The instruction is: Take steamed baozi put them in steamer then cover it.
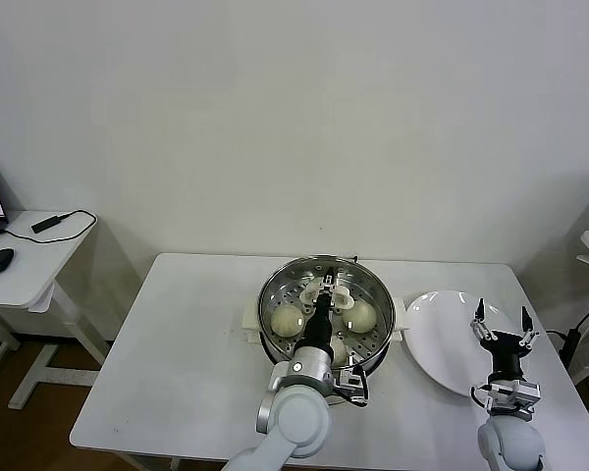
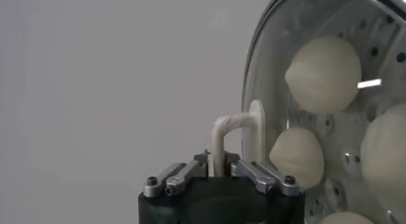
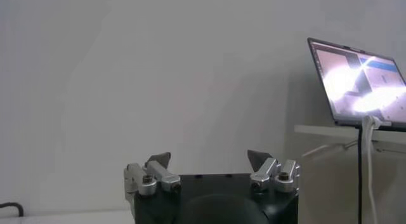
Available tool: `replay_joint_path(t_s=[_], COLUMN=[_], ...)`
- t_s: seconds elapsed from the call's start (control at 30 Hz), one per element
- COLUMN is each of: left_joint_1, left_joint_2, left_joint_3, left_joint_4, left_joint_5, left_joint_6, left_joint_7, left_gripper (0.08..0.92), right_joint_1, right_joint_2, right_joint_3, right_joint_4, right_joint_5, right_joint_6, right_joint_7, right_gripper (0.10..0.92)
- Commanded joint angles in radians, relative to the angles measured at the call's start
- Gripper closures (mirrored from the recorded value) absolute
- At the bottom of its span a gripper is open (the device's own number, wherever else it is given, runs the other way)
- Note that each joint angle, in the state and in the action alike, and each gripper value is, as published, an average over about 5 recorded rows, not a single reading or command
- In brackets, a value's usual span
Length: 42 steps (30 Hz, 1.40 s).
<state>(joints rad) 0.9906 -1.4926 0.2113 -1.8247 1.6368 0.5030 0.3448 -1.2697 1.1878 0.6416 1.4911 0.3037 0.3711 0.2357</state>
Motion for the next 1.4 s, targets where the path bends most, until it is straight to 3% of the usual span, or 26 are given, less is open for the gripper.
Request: replay_joint_path(t_s=[0.03, 0.43, 0.7, 0.83, 0.93, 1.0, 1.07, 1.2, 1.4], left_joint_1=[0.011, 0.086, 0.189, 0.249, 0.274, 0.280, 0.283, 0.292, 0.298], left_joint_2=[0.011, 0.130, 0.228, 0.261, 0.250, 0.237, 0.227, 0.215, 0.202], left_joint_3=[0.001, 0.000, -0.121, -0.260, -0.390, -0.473, -0.543, -0.646, -0.689], left_joint_4=[-0.042, -0.264, -0.469, -0.508, -0.451, -0.375, -0.288, -0.127, 0.033], left_joint_5=[-0.011, -0.103, -0.249, -0.451, -0.780, -1.027, -1.236, -1.492, -1.628], left_joint_6=[0.002, 0.007, -0.002, -0.022, -0.088, -0.193, -0.323, -0.536, -0.711], left_joint_7=[0.002, 0.021, 0.005, -0.113, -0.315, -0.453, -0.532, -0.517, -0.427], left_gripper=[0.531, 0.206, 0.177, 0.177, 0.177, 0.177, 0.177, 0.177, 0.177], right_joint_1=[0.001, 0.003, -0.002, -0.015, -0.024, -0.031, -0.039, -0.053, -0.076], right_joint_2=[0.005, 0.005, -0.003, -0.024, -0.035, -0.039, -0.042, -0.043, -0.043], right_joint_3=[-0.003, -0.005, -0.012, -0.032, -0.047, -0.054, -0.060, -0.062, -0.076], right_joint_4=[0.002, 0.008, 0.020, 0.041, 0.055, 0.063, 0.070, 0.078, 0.082], right_joint_5=[-0.004, -0.008, 0.006, 0.053, 0.071, 0.075, 0.079, 0.091, 0.095], right_joint_6=[0.000, -0.001, -0.016, -0.056, -0.087, -0.096, -0.095, -0.092, -0.080], right_joint_7=[0.000, 0.002, -0.010, -0.023, -0.021, -0.023, -0.031, -0.050, -0.064], right_gripper=[0.203, 0.203, 0.203, 0.203, 0.203, 0.203, 0.203, 0.203, 0.203])
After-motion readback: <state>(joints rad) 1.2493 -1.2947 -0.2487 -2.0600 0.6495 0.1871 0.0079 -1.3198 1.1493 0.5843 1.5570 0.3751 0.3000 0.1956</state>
